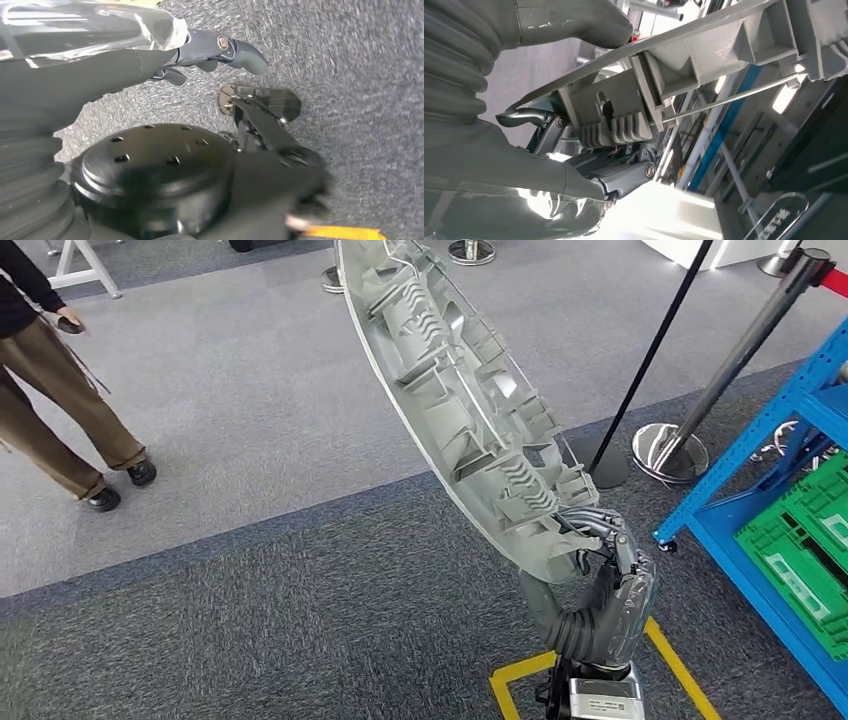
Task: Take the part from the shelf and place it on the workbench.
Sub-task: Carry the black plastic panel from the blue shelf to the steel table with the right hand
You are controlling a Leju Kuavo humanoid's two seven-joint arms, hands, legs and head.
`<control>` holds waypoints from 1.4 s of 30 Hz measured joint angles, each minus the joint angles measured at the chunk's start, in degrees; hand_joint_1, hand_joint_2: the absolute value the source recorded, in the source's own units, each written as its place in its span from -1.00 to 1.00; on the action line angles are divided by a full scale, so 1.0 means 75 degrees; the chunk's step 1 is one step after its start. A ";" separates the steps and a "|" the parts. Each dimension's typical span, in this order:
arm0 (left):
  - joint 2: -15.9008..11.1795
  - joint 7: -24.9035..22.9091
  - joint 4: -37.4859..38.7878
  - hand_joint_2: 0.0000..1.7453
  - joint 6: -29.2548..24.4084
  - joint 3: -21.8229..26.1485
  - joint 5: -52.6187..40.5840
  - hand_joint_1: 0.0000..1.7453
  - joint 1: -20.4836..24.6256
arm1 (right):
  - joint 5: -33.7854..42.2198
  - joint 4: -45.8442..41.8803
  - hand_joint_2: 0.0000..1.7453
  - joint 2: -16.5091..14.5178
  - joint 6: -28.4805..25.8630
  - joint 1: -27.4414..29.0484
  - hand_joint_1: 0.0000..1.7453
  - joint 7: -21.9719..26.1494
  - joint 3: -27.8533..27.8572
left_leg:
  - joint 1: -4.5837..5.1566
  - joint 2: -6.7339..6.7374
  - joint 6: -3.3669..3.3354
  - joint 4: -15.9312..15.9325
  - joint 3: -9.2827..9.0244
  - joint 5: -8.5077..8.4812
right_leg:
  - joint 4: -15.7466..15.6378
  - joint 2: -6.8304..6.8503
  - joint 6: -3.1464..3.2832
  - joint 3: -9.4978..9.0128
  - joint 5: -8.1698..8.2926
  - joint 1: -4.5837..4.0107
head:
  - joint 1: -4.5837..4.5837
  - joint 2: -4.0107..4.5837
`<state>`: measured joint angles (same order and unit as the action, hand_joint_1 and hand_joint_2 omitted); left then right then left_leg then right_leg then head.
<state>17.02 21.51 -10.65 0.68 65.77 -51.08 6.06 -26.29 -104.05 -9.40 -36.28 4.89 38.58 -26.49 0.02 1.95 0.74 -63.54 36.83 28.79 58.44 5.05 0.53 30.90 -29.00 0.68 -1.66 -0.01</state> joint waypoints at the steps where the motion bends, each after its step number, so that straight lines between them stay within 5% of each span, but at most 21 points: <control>1: 0.0003 0.0001 -0.0001 1.00 0.0001 -0.0001 -0.0001 -1.00 0.0009 | -0.0003 -0.0002 1.00 -0.0006 -0.0001 -0.0010 1.00 -0.0001 -0.0001 | 0.0023 0.0135 -0.0028 0.0453 -0.0252 -0.0147 | 0.0001 0.0070 -0.0032 -0.0017 -0.0023 -0.0014 | 0.0009 0.0000; 3: 0.0006 0.0007 -0.0001 1.00 0.0002 -0.0004 -0.0005 -1.00 0.0022 | -0.0007 -0.0006 1.00 -0.0015 -0.0004 -0.0033 1.00 -0.0002 -0.0004 | 0.0072 0.0234 -0.0079 0.0786 -0.0415 -0.0209 | -0.0006 0.0195 -0.0109 -0.0053 -0.0062 -0.0035 | 0.0020 -0.0001; 5: 0.0002 0.0015 -0.0001 1.00 0.0005 -0.0005 -0.0010 -1.00 0.0013 | -0.0005 -0.0007 1.00 -0.0020 -0.0006 -0.0067 1.00 -0.0003 -0.0008 | 0.0065 0.0058 -0.0151 0.0825 -0.0407 -0.0240 | -0.0016 0.0257 -0.0195 -0.0095 -0.0096 -0.0018 | 0.0020 -0.0001; 7: -0.0004 0.0028 -0.0002 1.00 0.0013 -0.0006 -0.0017 -1.00 0.0013 | 0.0001 -0.0009 1.00 -0.0026 -0.0008 -0.0092 1.00 -0.0005 -0.0012 | 0.0015 -0.0121 -0.0238 0.0872 -0.0436 -0.0282 | 0.0258 -0.0065 -0.0268 -0.0004 -0.0300 0.0010 | 0.0033 -0.0001; 9: -0.0006 0.0060 -0.0002 1.00 0.0030 -0.0015 -0.0031 -1.00 0.0034 | 0.0017 -0.0012 1.00 -0.0023 -0.0011 -0.0100 1.00 -0.0005 -0.0013 | -0.0018 -0.0305 -0.0290 0.0883 -0.0448 -0.0302 | 0.1151 -0.0492 -0.0308 0.0408 -0.0759 0.0029 | 0.0062 -0.0001; 11: -0.0010 0.0108 -0.0002 1.00 0.0044 -0.0028 -0.0036 -1.00 0.0049 | 0.0077 -0.0005 1.00 -0.0013 -0.0012 -0.0103 1.00 -0.0003 -0.0016 | -0.0019 -0.0528 -0.0305 0.0879 -0.0449 -0.0302 | 0.2111 -0.0611 -0.0328 0.0908 -0.1077 0.0030 | 0.0075 -0.0001; 12: -0.0015 0.0133 -0.0002 1.00 0.0047 -0.0031 -0.0034 -1.00 0.0052 | 0.0115 0.0003 1.00 -0.0011 -0.0012 -0.0109 1.00 -0.0003 -0.0019 | -0.0022 -0.0653 -0.0304 0.0875 -0.0454 -0.0301 | 0.2245 -0.0626 -0.0326 0.1010 -0.1025 0.0032 | 0.0075 -0.0001; 14: -0.0023 0.0167 -0.0002 1.00 0.0046 -0.0033 -0.0032 -1.00 0.0065 | 0.0189 0.0019 1.00 -0.0008 -0.0012 -0.0147 1.00 -0.0002 -0.0027 | -0.0039 -0.0914 -0.0285 0.0851 -0.0471 -0.0291 | 0.1563 -0.0716 -0.0309 0.0767 -0.0511 0.0053 | 0.0077 -0.0001; 16: -0.0031 0.0176 -0.0004 1.00 0.0034 -0.0036 -0.0033 -1.00 0.0096 | 0.0242 0.0025 1.00 -0.0007 -0.0019 -0.0206 1.00 0.0009 -0.0036 | -0.0051 -0.1150 -0.0222 0.0784 -0.0448 -0.0259 | 0.0527 -0.1077 -0.0315 0.0324 -0.0068 0.0106 | 0.0074 -0.0001; 18: -0.0047 0.0166 -0.0008 1.00 0.0015 -0.0042 -0.0054 -1.00 0.0121 | 0.0273 0.0027 1.00 -0.0006 -0.0031 -0.0245 1.00 0.0025 -0.0042 | -0.0065 -0.1329 -0.0121 0.0751 -0.0382 -0.0253 | 0.0122 -0.1311 -0.0293 0.0152 -0.0001 0.0112 | 0.0066 -0.0001; 20: -0.0062 0.0130 -0.0009 1.00 0.0004 -0.0053 -0.0104 -1.00 0.0116 | 0.0272 0.0027 1.00 -0.0009 -0.0041 -0.0259 1.00 0.0029 -0.0046 | -0.0094 -0.1440 -0.0024 0.0781 -0.0334 -0.0285 | 0.0086 -0.1180 -0.0203 0.0130 0.0017 0.0087 | 0.0061 -0.0001; 22: -0.0067 0.0100 -0.0008 1.00 0.0002 -0.0073 -0.0142 -1.00 0.0105 | 0.0260 0.0019 1.00 -0.0014 -0.0050 -0.0264 1.00 0.0027 -0.0054 | -0.0069 -0.1091 0.0037 0.0596 -0.0223 -0.0167 | 0.0053 -0.0990 -0.0101 0.0103 0.0045 0.0094 | 0.0030 -0.0001; 24: -0.0069 0.0094 -0.0009 1.00 0.0001 -0.0100 -0.0151 -1.00 0.0116 | 0.0256 0.0004 1.00 -0.0015 -0.0068 -0.0264 1.00 0.0026 -0.0058 | -0.0034 -0.0529 0.0066 -0.0224 0.0191 0.0268 | 0.0037 -0.0760 -0.0026 0.0097 0.0042 0.0080 | -0.0016 -0.0001; 27: -0.0071 0.0087 -0.0008 1.00 0.0000 -0.0117 -0.0156 -1.00 0.0119 | 0.0256 -0.0004 1.00 -0.0014 -0.0097 -0.0262 1.00 0.0026 -0.0055 | -0.0044 -0.0316 0.0083 -0.1484 0.0861 0.0692 | 0.0038 -0.0398 0.0018 0.0098 0.0010 0.0047 | -0.0035 -0.0001; 29: -0.0077 0.0080 -0.0009 1.00 0.0000 -0.0117 -0.0157 -1.00 0.0110 | 0.0253 -0.0006 1.00 -0.0014 -0.0108 -0.0261 1.00 0.0026 -0.0058 | -0.0041 -0.0235 0.0064 -0.0984 0.0613 0.0337 | 0.0038 -0.0194 0.0006 0.0072 -0.0019 0.0039 | -0.0035 -0.0001; 31: -0.0085 0.0078 -0.0011 1.00 0.0000 -0.0127 -0.0174 -1.00 0.0115 | 0.0243 -0.0024 1.00 -0.0014 -0.0125 -0.0256 1.00 0.0026 -0.0061 | 0.0005 0.0096 0.0006 0.0130 -0.0013 -0.0115 | 0.0042 -0.0026 -0.0043 0.0016 -0.0070 0.0011 | -0.0034 -0.0001; 33: -0.0091 0.0073 -0.0012 1.00 0.0000 -0.0168 -0.0228 -1.00 0.0129 | 0.0228 -0.0061 1.00 -0.0015 -0.0162 -0.0239 1.00 0.0028 -0.0067 | 0.0064 0.0299 -0.0059 0.0705 -0.0334 -0.0265 | 0.0038 0.0113 -0.0109 -0.0037 -0.0121 -0.0024 | -0.0025 -0.0001; 36: -0.0133 0.0052 -0.0020 1.00 0.0002 -0.0220 -0.0294 -1.00 0.0135 | 0.0144 -0.0123 1.00 -0.0020 -0.0235 -0.0182 1.00 0.0031 -0.0098 | 0.0055 0.0060 -0.0155 0.0797 -0.0366 -0.0277 | 0.0008 0.0198 -0.0231 -0.0136 -0.0184 -0.0015 | -0.0015 -0.0001; 38: -0.0163 0.0049 -0.0030 1.00 0.0024 -0.0227 -0.0299 -1.00 0.0159 | 0.0086 -0.0158 1.00 -0.0018 -0.0263 -0.0150 1.00 0.0030 -0.0112 | -0.0006 -0.0120 -0.0236 0.0858 -0.0423 -0.0315 | 0.0380 -0.0173 -0.0309 0.0000 -0.0430 0.0008 | 0.0010 -0.0001; 40: -0.0173 0.0059 -0.0034 1.00 0.0061 -0.0240 -0.0303 -1.00 0.0207 | 0.0084 -0.0172 1.00 0.0005 -0.0267 -0.0129 1.00 0.0031 -0.0115 | -0.0027 -0.0307 -0.0285 0.0864 -0.0433 -0.0323 | 0.1373 -0.0548 -0.0349 0.0503 -0.0878 0.0020 | 0.0039 -0.0001; 42: -0.0162 0.0084 -0.0034 1.00 0.0098 -0.0264 -0.0315 -1.00 0.0232 | 0.0135 -0.0171 1.00 0.0042 -0.0251 -0.0115 1.00 0.0024 -0.0114 | -0.0027 -0.0537 -0.0298 0.0859 -0.0435 -0.0319 | 0.2203 -0.0621 -0.0365 0.0981 -0.1081 0.0023 | 0.0051 -0.0001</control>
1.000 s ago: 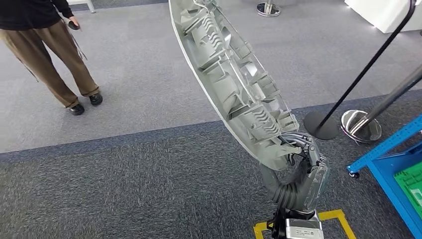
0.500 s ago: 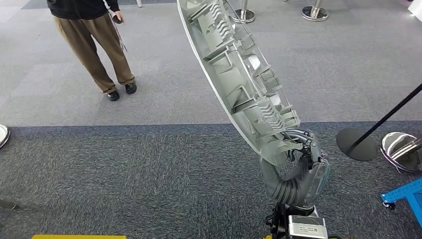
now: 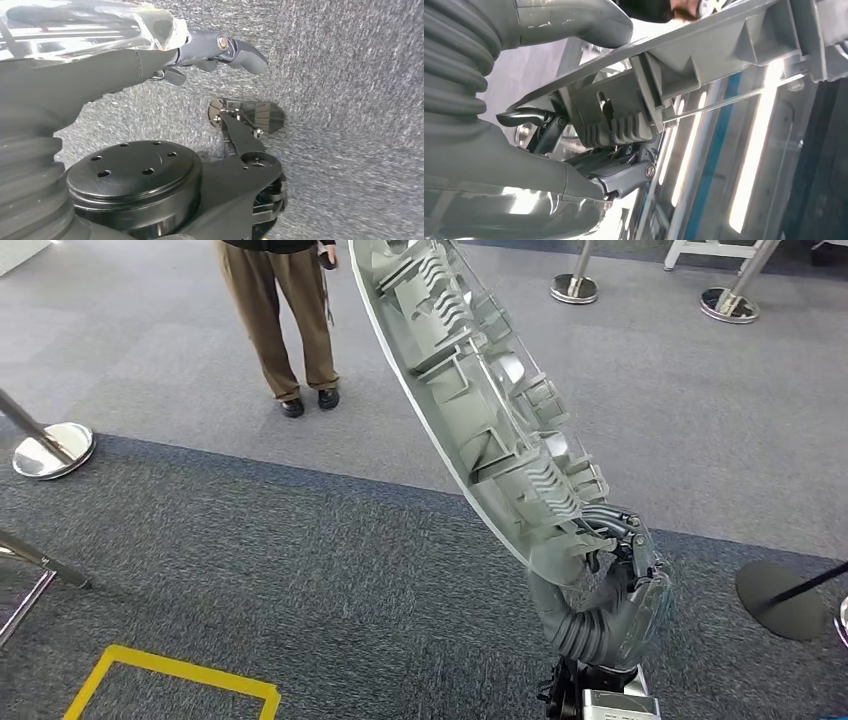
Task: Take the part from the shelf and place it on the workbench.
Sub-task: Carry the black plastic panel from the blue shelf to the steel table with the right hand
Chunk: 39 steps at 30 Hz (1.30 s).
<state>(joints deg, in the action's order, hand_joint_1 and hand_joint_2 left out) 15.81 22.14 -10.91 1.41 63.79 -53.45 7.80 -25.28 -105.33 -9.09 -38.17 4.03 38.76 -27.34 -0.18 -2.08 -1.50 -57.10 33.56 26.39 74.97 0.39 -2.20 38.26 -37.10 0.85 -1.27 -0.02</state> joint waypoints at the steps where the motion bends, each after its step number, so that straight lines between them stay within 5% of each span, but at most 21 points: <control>1: 0.0010 0.0012 0.0000 1.00 0.0023 -0.0016 -0.0007 -1.00 0.0002 | 0.0044 0.0001 1.00 0.0017 0.0020 0.0002 1.00 -0.0003 0.0001 | -0.0004 -0.0124 0.0002 -0.0006 -0.0005 0.0001 | -0.0003 -0.0013 0.0003 0.0049 0.0124 0.0006 | 0.0001 0.0000; 3: 0.0040 0.0030 0.0001 1.00 0.0067 -0.0054 -0.0025 -1.00 0.0002 | 0.0152 0.0004 1.00 0.0040 0.0079 -0.0005 1.00 0.0012 0.0000 | -0.0023 -0.0376 0.0029 -0.0045 -0.0010 0.0017 | -0.0879 -0.0147 0.0009 -0.0284 0.0698 0.0041 | 0.0004 0.0001; 5: 0.0074 0.0042 0.0003 1.00 0.0075 -0.0097 -0.0055 -1.00 0.0007 | 0.0257 0.0012 1.00 0.0054 0.0126 -0.0023 1.00 0.0058 -0.0007 | -0.0025 -0.0598 0.0109 -0.0115 0.0038 0.0043 | -0.1832 -0.0498 0.0015 -0.0694 0.1050 0.0093 | 0.0004 0.0001; 7: 0.0095 0.0047 0.0005 1.00 0.0041 -0.0128 -0.0078 -1.00 -0.0009 | 0.0346 0.0024 1.00 0.0068 0.0146 -0.0034 1.00 0.0097 -0.0016 | -0.0040 -0.0764 0.0211 -0.0129 0.0105 0.0037 | -0.2102 -0.0657 0.0066 -0.0816 0.1051 0.0090 | 0.0002 0.0001; 9: 0.0103 0.0044 0.0010 1.00 -0.0016 -0.0142 -0.0085 -1.00 -0.0055 | 0.0410 0.0036 1.00 0.0072 0.0152 -0.0039 1.00 0.0107 -0.0024 | -0.0068 -0.0803 0.0293 -0.0114 0.0140 0.0019 | -0.2122 -0.0496 0.0160 -0.0841 0.1080 0.0074 | -0.0002 0.0001; 11: 0.0106 0.0039 0.0013 1.00 -0.0048 -0.0149 -0.0088 -1.00 -0.0085 | 0.0436 0.0044 1.00 0.0070 0.0155 -0.0045 1.00 0.0111 -0.0032 | -0.0037 -0.0375 0.0349 -0.0423 0.0305 0.0217 | -0.2152 -0.0299 0.0255 -0.0865 0.1100 0.0085 | -0.0052 0.0001; 13: 0.0110 0.0036 0.0014 1.00 -0.0052 -0.0156 -0.0091 -1.00 -0.0083 | 0.0444 0.0047 1.00 0.0069 0.0155 -0.0044 1.00 0.0117 -0.0033 | -0.0009 0.0120 0.0376 -0.1338 0.0771 0.0693 | -0.2160 -0.0074 0.0317 -0.0869 0.1087 0.0072 | -0.0104 0.0001; 15: 0.0111 0.0035 0.0015 1.00 -0.0052 -0.0161 -0.0093 -1.00 -0.0090 | 0.0447 0.0056 1.00 0.0071 0.0155 -0.0041 1.00 0.0119 -0.0030 | -0.0015 0.0224 0.0386 -0.2240 0.1248 0.1001 | -0.2159 0.0157 0.0339 -0.0870 0.1064 0.0061 | -0.0107 0.0001; 16: 0.0110 0.0034 0.0015 1.00 -0.0052 -0.0162 -0.0094 -1.00 -0.0099 | 0.0450 0.0064 1.00 0.0072 0.0155 -0.0041 1.00 0.0119 -0.0031 | -0.0016 0.0235 0.0384 -0.2320 0.1300 0.0946 | -0.2158 0.0266 0.0339 -0.0876 0.1050 0.0060 | -0.0109 0.0001; 18: 0.0104 0.0033 0.0015 1.00 -0.0056 -0.0162 -0.0094 -1.00 -0.0109 | 0.0458 0.0081 1.00 0.0072 0.0157 -0.0041 1.00 0.0119 -0.0032 | -0.0007 0.0358 0.0357 -0.1566 0.0910 0.0489 | -0.2159 0.0462 0.0316 -0.0922 0.1011 0.0059 | -0.0109 0.0001; 20: 0.0100 0.0028 0.0015 1.00 -0.0075 -0.0162 -0.0088 -1.00 -0.0103 | 0.0464 0.0085 1.00 0.0071 0.0172 -0.0041 1.00 0.0119 -0.0031 | 0.0048 0.0689 0.0294 -0.0519 0.0336 0.0117 | -0.2158 0.0619 0.0257 -0.0991 0.0952 0.0030 | -0.0103 0.0000; 22: 0.0096 0.0015 0.0015 1.00 -0.0093 -0.0162 -0.0084 -1.00 -0.0102 | 0.0465 0.0086 1.00 0.0069 0.0194 -0.0030 1.00 0.0118 -0.0025 | 0.0102 0.0818 0.0223 -0.0146 0.0138 0.0059 | -0.2174 0.0747 0.0183 -0.1049 0.0906 -0.0004 | -0.0096 0.0000; 24: 0.0090 -0.0006 0.0015 1.00 -0.0098 -0.0162 -0.0084 -1.00 -0.0123 | 0.0458 0.0087 1.00 0.0066 0.0195 -0.0010 1.00 0.0114 -0.0017 | 0.0084 0.0627 0.0147 -0.0122 0.0130 0.0043 | -0.2217 0.0848 0.0099 -0.1114 0.0871 -0.0002 | -0.0100 0.0001; 26: 0.0092 -0.0031 0.0015 1.00 -0.0106 -0.0162 -0.0085 -1.00 -0.0143 | 0.0439 0.0085 1.00 0.0063 0.0156 0.0023 1.00 0.0106 -0.0010 | 0.0024 0.0442 0.0063 -0.0063 0.0076 0.0014 | -0.2016 0.0598 0.0025 -0.1083 0.0695 0.0016 | -0.0075 0.0001; 28: 0.0097 -0.0045 0.0015 1.00 -0.0115 -0.0162 -0.0084 -1.00 -0.0144 | 0.0430 0.0083 1.00 0.0066 0.0101 0.0081 1.00 0.0106 0.0006 | -0.0010 0.0249 0.0002 -0.0039 0.0045 0.0005 | -0.1148 0.0171 -0.0010 -0.0686 0.0251 0.0025 | -0.0021 0.0002; 30: 0.0093 -0.0037 0.0015 1.00 -0.0135 -0.0161 -0.0070 -1.00 -0.0149 | 0.0464 0.0087 1.00 0.0071 0.0074 0.0142 1.00 0.0112 0.0028 | -0.0008 0.0023 -0.0021 -0.0043 0.0043 0.0010 | -0.0128 0.0014 -0.0017 -0.0125 -0.0095 0.0019 | 0.0002 0.0001; 31: 0.0087 -0.0026 0.0015 1.00 -0.0149 -0.0160 -0.0050 -1.00 -0.0154 | 0.0502 0.0092 1.00 0.0071 0.0069 0.0166 1.00 0.0113 0.0039 | -0.0006 -0.0096 -0.0022 -0.0046 0.0037 0.0012 | 0.0053 -0.0003 -0.0007 0.0014 -0.0063 0.0016 | 0.0002 0.0001; 32: 0.0082 -0.0009 0.0015 1.00 -0.0162 -0.0159 -0.0028 -1.00 -0.0159 | 0.0539 0.0097 1.00 0.0071 0.0066 0.0182 1.00 0.0113 0.0047 | -0.0006 -0.0219 -0.0020 -0.0050 0.0026 0.0013 | -0.0106 -0.0021 0.0013 -0.0007 0.0131 0.0017 | 0.0002 0.0001; 35: 0.0067 0.0025 0.0015 1.00 -0.0176 -0.0152 0.0018 -1.00 -0.0160 | 0.0614 0.0103 1.00 0.0069 0.0055 0.0186 1.00 0.0117 0.0058 | -0.0008 -0.0572 0.0031 -0.0082 0.0006 0.0033 | -0.1676 -0.0370 0.0083 -0.0631 0.0957 0.0050 | 0.0001 0.0000; 37: 0.0053 0.0027 0.0014 1.00 -0.0176 -0.0149 0.0028 -1.00 -0.0167 | 0.0633 0.0107 1.00 0.0068 0.0050 0.0176 1.00 0.0124 0.0058 | -0.0011 -0.0725 0.0112 -0.0090 0.0049 0.0033 | -0.2158 -0.0579 0.0122 -0.0841 0.1089 0.0048 | -0.0004 0.0001; 39: 0.0037 0.0027 0.0012 1.00 -0.0175 -0.0147 0.0033 -1.00 -0.0195 | 0.0632 0.0109 1.00 0.0058 0.0047 0.0172 1.00 0.0128 0.0057 | -0.0033 -0.0838 0.0212 -0.0063 0.0090 0.0010 | -0.2183 -0.0482 0.0192 -0.0863 0.1103 0.0032 | -0.0005 0.0001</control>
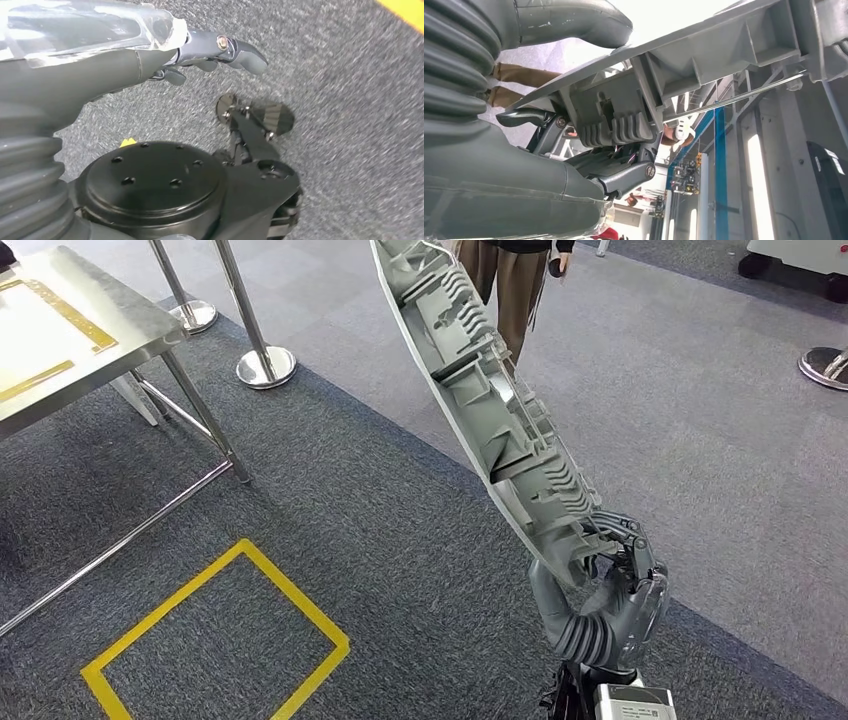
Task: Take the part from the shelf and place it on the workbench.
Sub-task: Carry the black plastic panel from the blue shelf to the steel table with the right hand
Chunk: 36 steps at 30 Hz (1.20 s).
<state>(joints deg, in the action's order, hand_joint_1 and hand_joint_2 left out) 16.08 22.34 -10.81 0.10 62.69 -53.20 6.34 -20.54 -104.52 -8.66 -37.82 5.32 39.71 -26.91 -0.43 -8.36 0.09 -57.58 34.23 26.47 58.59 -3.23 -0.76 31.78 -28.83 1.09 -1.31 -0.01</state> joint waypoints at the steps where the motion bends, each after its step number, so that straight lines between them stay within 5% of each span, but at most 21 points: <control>1: -0.0004 0.0000 0.0001 1.00 0.0001 0.0000 -0.0001 -1.00 -0.0016 | -0.0005 0.0000 1.00 -0.0011 -0.0001 -0.0005 1.00 0.0000 -0.0001 | 0.0005 0.0083 0.0044 -0.0026 0.0022 0.0020 | -0.0018 0.0076 0.0046 -0.0009 0.0018 0.0007 | -0.0004 0.0000; 3: -0.0008 0.0000 0.0000 1.00 0.0004 0.0000 -0.0003 -1.00 -0.0025 | -0.0027 0.0000 1.00 -0.0047 -0.0003 -0.0010 1.00 0.0001 -0.0004 | 0.0031 0.0531 0.0110 -0.0450 0.0237 0.0284 | -0.0061 0.0275 0.0137 -0.0031 0.0037 0.0036 | -0.0053 0.0001; 5: -0.0009 0.0000 0.0001 1.00 0.0007 0.0000 -0.0011 -1.00 -0.0018 | -0.0050 0.0000 1.00 -0.0070 -0.0005 -0.0010 1.00 0.0003 0.0002 | 0.0036 0.0979 0.0149 -0.1441 0.0740 0.0773 | -0.0063 0.0489 0.0185 -0.0037 0.0021 0.0022 | -0.0106 -0.0001; 7: -0.0014 0.0000 0.0000 1.00 0.0009 0.0000 -0.0017 -1.00 -0.0027 | -0.0068 0.0002 1.00 -0.0072 -0.0007 -0.0006 1.00 0.0003 0.0009 | 0.0026 0.1070 0.0167 -0.2196 0.1141 0.0988 | -0.0063 0.0716 0.0196 -0.0039 0.0000 0.0015 | -0.0111 0.0000; 9: -0.0020 0.0005 -0.0001 1.00 0.0012 0.0000 -0.0021 -1.00 -0.0040 | -0.0085 0.0007 1.00 -0.0072 -0.0009 -0.0005 1.00 0.0003 0.0008 | 0.0031 0.1137 0.0156 -0.1773 0.0923 0.0650 | -0.0063 0.0925 0.0181 -0.0070 -0.0030 0.0012 | -0.0112 0.0001; 11: -0.0027 0.0025 -0.0001 1.00 0.0033 0.0000 -0.0028 -1.00 -0.0031 | -0.0099 0.0009 1.00 -0.0074 -0.0009 -0.0010 1.00 0.0003 0.0002 | 0.0072 0.1475 0.0090 -0.0647 0.0284 0.0195 | -0.0061 0.1096 0.0132 -0.0136 -0.0081 -0.0018 | -0.0112 -0.0001; 13: -0.0030 0.0055 -0.0001 1.00 0.0066 0.0000 -0.0042 -1.00 -0.0011 | -0.0108 0.0009 1.00 -0.0075 -0.0010 -0.0023 1.00 0.0003 -0.0002 | 0.0128 0.1729 0.0000 -0.0049 -0.0048 0.0054 | -0.0064 0.1235 0.0060 -0.0197 -0.0130 -0.0058 | -0.0101 -0.0001; 16: -0.0034 0.0076 -0.0001 1.00 0.0093 0.0000 -0.0076 -1.00 -0.0009 | -0.0111 0.0010 1.00 -0.0088 -0.0009 -0.0051 1.00 0.0002 -0.0012 | 0.0127 0.1507 -0.0122 0.0036 -0.0059 0.0052 | -0.0105 0.1412 -0.0063 -0.0293 -0.0186 -0.0058 | -0.0093 -0.0001; 18: -0.0029 0.0079 -0.0001 1.00 0.0113 -0.0001 -0.0109 -1.00 -0.0004 | -0.0115 0.0017 1.00 -0.0098 -0.0003 -0.0069 1.00 0.0004 -0.0017 | 0.0056 0.1295 -0.0202 0.0100 -0.0111 0.0000 | 0.0223 0.1101 -0.0141 -0.0200 -0.0427 -0.0039 | -0.0059 -0.0001; 20: -0.0019 0.0080 -0.0001 1.00 0.0136 -0.0008 -0.0155 -1.00 0.0012 | -0.0120 0.0034 1.00 -0.0089 0.0022 -0.0081 1.00 0.0006 -0.0016 | 0.0016 0.1072 -0.0241 0.0115 -0.0126 -0.0021 | 0.1201 0.0638 -0.0185 0.0259 -0.0896 -0.0022 | -0.0004 -0.0001; 22: -0.0013 0.0076 -0.0001 1.00 0.0144 -0.0015 -0.0184 -1.00 0.0013 | -0.0118 0.0072 1.00 -0.0071 0.0081 -0.0086 1.00 0.0003 -0.0013 | 0.0016 0.0833 -0.0246 0.0110 -0.0126 -0.0020 | 0.2085 0.0499 -0.0193 0.0758 -0.1144 -0.0024 | 0.0013 -0.0001; 23: -0.0012 0.0074 -0.0001 1.00 0.0144 -0.0016 -0.0180 -1.00 0.0009 | -0.0116 0.0100 1.00 -0.0066 0.0122 -0.0090 1.00 -0.0001 -0.0013 | 0.0016 0.0708 -0.0245 0.0107 -0.0132 -0.0019 | 0.2134 0.0480 -0.0179 0.0842 -0.1043 -0.0024 | 0.0013 -0.0001; 25: -0.0005 0.0073 -0.0001 1.00 0.0144 -0.0015 -0.0158 -1.00 0.0007 | -0.0112 0.0154 1.00 -0.0061 0.0201 -0.0113 1.00 -0.0012 -0.0017 | 0.0009 0.0455 -0.0227 0.0090 -0.0152 -0.0008 | 0.1287 0.0346 -0.0133 0.0561 -0.0442 -0.0012 | 0.0013 -0.0001; 27: 0.0008 0.0073 0.0002 1.00 0.0141 -0.0016 -0.0150 -1.00 0.0010 | -0.0105 0.0188 1.00 -0.0058 0.0250 -0.0160 1.00 -0.0019 -0.0023 | -0.0001 0.0244 -0.0173 0.0045 -0.0121 0.0009 | 0.0286 -0.0057 -0.0086 0.0160 0.0003 0.0033 | 0.0017 -0.0001; 29: 0.0022 0.0072 0.0008 1.00 0.0138 -0.0017 -0.0154 -1.00 0.0004 | -0.0096 0.0209 1.00 -0.0053 0.0270 -0.0189 1.00 -0.0024 -0.0023 | -0.0019 0.0080 -0.0083 0.0014 -0.0037 0.0002 | -0.0004 -0.0291 -0.0037 0.0053 0.0057 0.0035 | 0.0012 -0.0001; 30: 0.0028 0.0071 0.0010 1.00 0.0137 -0.0017 -0.0157 -1.00 -0.0007 | -0.0093 0.0220 1.00 -0.0053 0.0281 -0.0195 1.00 -0.0028 -0.0023 | -0.0022 -0.0013 -0.0035 0.0006 0.0001 -0.0007 | -0.0017 -0.0228 -0.0006 0.0054 0.0080 0.0016 | 0.0009 -0.0001; 31: 0.0036 0.0071 0.0012 1.00 0.0136 -0.0017 -0.0161 -1.00 -0.0022 | -0.0093 0.0227 1.00 -0.0054 0.0289 -0.0204 1.00 -0.0035 -0.0023 | -0.0038 -0.0005 0.0003 0.0005 0.0021 -0.0009 | -0.0011 -0.0139 0.0035 0.0051 0.0086 0.0016 | 0.0002 -0.0001; 33: 0.0050 0.0070 0.0014 1.00 0.0130 -0.0017 -0.0166 -1.00 -0.0035 | -0.0095 0.0240 1.00 -0.0074 0.0304 -0.0224 1.00 -0.0047 -0.0024 | -0.0004 0.0406 0.0066 -0.0244 0.0154 0.0152 | -0.0028 0.0075 0.0132 0.0029 0.0093 0.0034 | -0.0029 -0.0001; 35: 0.0054 0.0070 0.0014 1.00 0.0128 -0.0020 -0.0175 -1.00 -0.0023 | -0.0093 0.0242 1.00 -0.0091 0.0309 -0.0231 1.00 -0.0050 -0.0023 | 0.0029 0.0943 0.0106 -0.1089 0.0584 0.0601 | -0.0034 0.0314 0.0198 0.0020 0.0078 0.0028 | -0.0064 -0.0001; 36: 0.0054 0.0066 0.0014 1.00 0.0131 -0.0023 -0.0196 -1.00 -0.0021 | -0.0092 0.0243 1.00 -0.0093 0.0309 -0.0231 1.00 -0.0050 -0.0020 | 0.0025 0.1039 0.0118 -0.1630 0.0864 0.0828 | -0.0033 0.0441 0.0210 0.0021 0.0069 0.0022 | -0.0074 -0.0001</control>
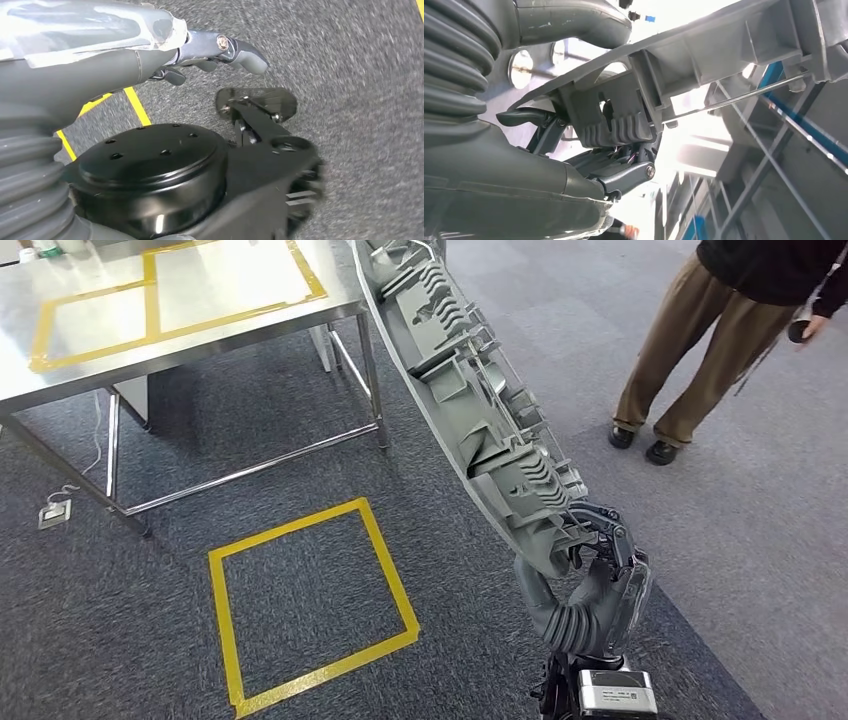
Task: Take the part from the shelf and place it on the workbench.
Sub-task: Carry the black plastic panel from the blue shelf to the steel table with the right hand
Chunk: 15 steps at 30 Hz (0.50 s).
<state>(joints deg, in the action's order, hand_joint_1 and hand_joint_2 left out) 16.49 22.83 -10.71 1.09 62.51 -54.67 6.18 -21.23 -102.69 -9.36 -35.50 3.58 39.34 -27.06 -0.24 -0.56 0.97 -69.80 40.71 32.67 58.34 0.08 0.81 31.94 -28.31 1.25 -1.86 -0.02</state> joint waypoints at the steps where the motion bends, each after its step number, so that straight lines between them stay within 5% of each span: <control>1: -0.0001 -0.0007 0.0000 1.00 0.0005 -0.0004 -0.0031 -1.00 -0.0004 | 0.0001 0.0004 1.00 0.0001 0.0001 0.0001 1.00 -0.0001 0.0004 | -0.0003 0.0033 0.0004 -0.0417 0.0219 0.0129 | 0.0001 0.0124 0.0007 0.0000 -0.0009 -0.0003 | 0.0002 0.0000; 3: -0.0003 -0.0026 0.0000 1.00 0.0015 -0.0010 -0.0076 -1.00 -0.0020 | -0.0004 0.0016 1.00 0.0001 0.0011 0.0000 1.00 -0.0001 0.0011 | -0.0001 0.0065 -0.0006 -0.0393 0.0210 -0.0039 | 0.0001 0.0348 0.0003 -0.0008 -0.0027 -0.0005 | 0.0001 0.0000; 6: -0.0004 -0.0025 -0.0001 1.00 0.0012 -0.0009 -0.0025 -1.00 -0.0007 | -0.0022 0.0022 1.00 -0.0004 0.0057 -0.0011 1.00 -0.0001 -0.0001 | 0.0044 0.0466 -0.0085 0.1159 -0.0657 -0.0648 | 0.0002 0.0600 -0.0063 -0.0072 -0.0081 -0.0039 | 0.0006 -0.0001; 8: -0.0004 -0.0006 -0.0002 1.00 0.0009 -0.0009 0.0002 -1.00 0.0016 | -0.0028 0.0026 1.00 -0.0009 0.0085 -0.0027 1.00 0.0000 -0.0011 | 0.0088 0.0634 -0.0148 0.1632 -0.0924 -0.0731 | -0.0006 0.0726 -0.0139 -0.0124 -0.0124 -0.0075 | 0.0020 -0.0001; 10: -0.0010 0.0014 -0.0002 1.00 0.0009 -0.0008 0.0012 -1.00 0.0023 | -0.0026 0.0033 1.00 -0.0017 0.0103 -0.0038 1.00 0.0000 -0.0017 | 0.0083 0.0459 -0.0213 0.1639 -0.0915 -0.0743 | -0.0034 0.0831 -0.0220 -0.0176 -0.0154 -0.0075 | 0.0027 -0.0001; 12: -0.0011 0.0023 -0.0002 1.00 0.0002 -0.0007 0.0031 -1.00 0.0024 | -0.0022 0.0041 1.00 -0.0020 0.0117 -0.0047 1.00 0.0004 -0.0021 | 0.0027 0.0277 -0.0294 0.1674 -0.0938 -0.0780 | 0.0159 0.0593 -0.0306 -0.0129 -0.0324 -0.0051 | 0.0045 0.0000; 15: -0.0005 0.0027 -0.0003 1.00 -0.0002 -0.0005 0.0045 -1.00 0.0044 | -0.0017 0.0062 1.00 -0.0003 0.0123 -0.0047 1.00 0.0020 -0.0020 | -0.0012 -0.0005 -0.0364 0.1687 -0.0949 -0.0803 | 0.1554 0.0098 -0.0378 0.0513 -0.1008 -0.0036 | 0.0079 -0.0001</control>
<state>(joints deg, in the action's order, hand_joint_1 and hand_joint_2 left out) 16.45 23.04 -10.73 1.08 62.47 -54.34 6.52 -21.36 -102.23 -9.38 -34.58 3.23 39.50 -27.21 -0.33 -0.60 -1.76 -57.15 33.60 26.65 70.00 0.81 -2.02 35.79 -35.87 0.98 -1.27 -0.02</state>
